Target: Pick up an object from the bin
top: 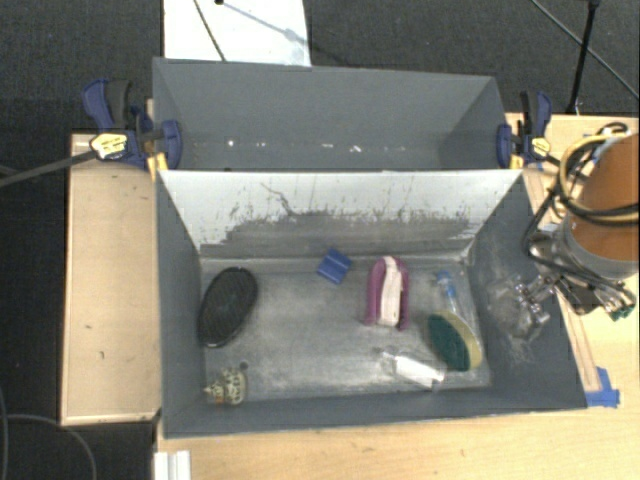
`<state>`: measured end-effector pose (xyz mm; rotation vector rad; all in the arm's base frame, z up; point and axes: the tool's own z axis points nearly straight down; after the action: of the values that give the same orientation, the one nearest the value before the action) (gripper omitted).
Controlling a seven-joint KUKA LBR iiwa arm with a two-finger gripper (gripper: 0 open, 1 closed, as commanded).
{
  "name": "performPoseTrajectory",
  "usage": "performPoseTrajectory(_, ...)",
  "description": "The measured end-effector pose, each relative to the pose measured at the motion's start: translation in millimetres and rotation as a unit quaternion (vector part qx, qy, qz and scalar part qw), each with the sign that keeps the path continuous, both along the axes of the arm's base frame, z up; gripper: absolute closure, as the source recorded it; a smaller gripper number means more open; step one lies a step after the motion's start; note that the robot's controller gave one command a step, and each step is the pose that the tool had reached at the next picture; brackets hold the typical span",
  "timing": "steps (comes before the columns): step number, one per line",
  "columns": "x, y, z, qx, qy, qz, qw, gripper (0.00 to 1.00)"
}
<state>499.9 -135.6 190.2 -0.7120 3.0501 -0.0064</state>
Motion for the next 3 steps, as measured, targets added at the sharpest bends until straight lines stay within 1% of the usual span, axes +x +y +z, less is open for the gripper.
performPoseTrajectory(1,-1.5,-0.2,-4.6,0.001,0.0038,-0.002,1.0,0.0)
performPoseTrajectory(2,36.2,-0.7,-114.9,0.003,0.0065,0.173,0.985,0.0)
performPoseTrajectory(3,36.4,-2.7,-113.6,0.002,0.0061,0.17,0.9854,1.0)
